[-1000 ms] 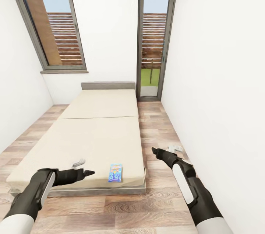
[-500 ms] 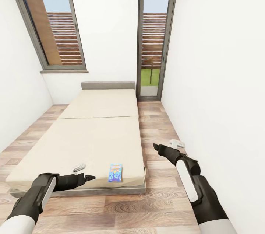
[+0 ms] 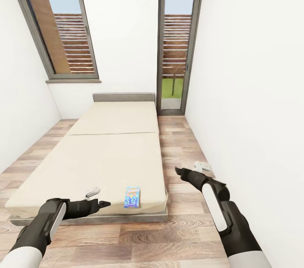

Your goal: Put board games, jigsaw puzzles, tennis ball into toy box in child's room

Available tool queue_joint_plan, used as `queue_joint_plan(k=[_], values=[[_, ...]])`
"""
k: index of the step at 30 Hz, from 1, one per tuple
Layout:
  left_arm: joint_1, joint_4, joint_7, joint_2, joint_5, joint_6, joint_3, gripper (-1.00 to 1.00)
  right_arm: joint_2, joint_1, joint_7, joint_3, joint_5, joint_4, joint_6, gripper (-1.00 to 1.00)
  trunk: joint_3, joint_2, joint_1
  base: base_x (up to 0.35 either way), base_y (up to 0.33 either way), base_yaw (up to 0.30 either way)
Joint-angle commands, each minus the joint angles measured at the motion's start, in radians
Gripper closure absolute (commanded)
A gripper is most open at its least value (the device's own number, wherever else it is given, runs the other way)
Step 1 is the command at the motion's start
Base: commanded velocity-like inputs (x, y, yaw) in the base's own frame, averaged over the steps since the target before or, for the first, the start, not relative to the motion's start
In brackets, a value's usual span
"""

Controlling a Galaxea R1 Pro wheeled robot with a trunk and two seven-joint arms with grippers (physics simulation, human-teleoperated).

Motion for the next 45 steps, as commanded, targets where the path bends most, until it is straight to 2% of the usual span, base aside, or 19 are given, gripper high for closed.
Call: queue_joint_plan(k=[1, 21, 45], values=[[-0.001, -0.001, -0.002, 0.0, 0.0, 0.007, 0.002, -1.0, 0.0, -0.001, -0.01, 0.001, -0.009, 0.003, 0.005, -1.0, -0.004, -0.008, 0.004, 0.0, 0.0, 0.0], [-0.001, 0.001, -0.001, -0.01, -0.003, 0.009, 0.0, -1.0, -0.002, -0.001, -0.014, 0.001, -0.003, 0.022, 0.01, -1.0, -0.067, -0.148, 0.081, 0.0, 0.0, 0.0], [-0.004, 0.004, -0.023, 0.002, 0.018, 0.036, 0.012, -1.0, -0.002, -0.001, -0.013, -0.018, -0.007, 0.021, 0.011, -1.0, -0.142, -0.316, 0.173, 0.0, 0.0, 0.0]])
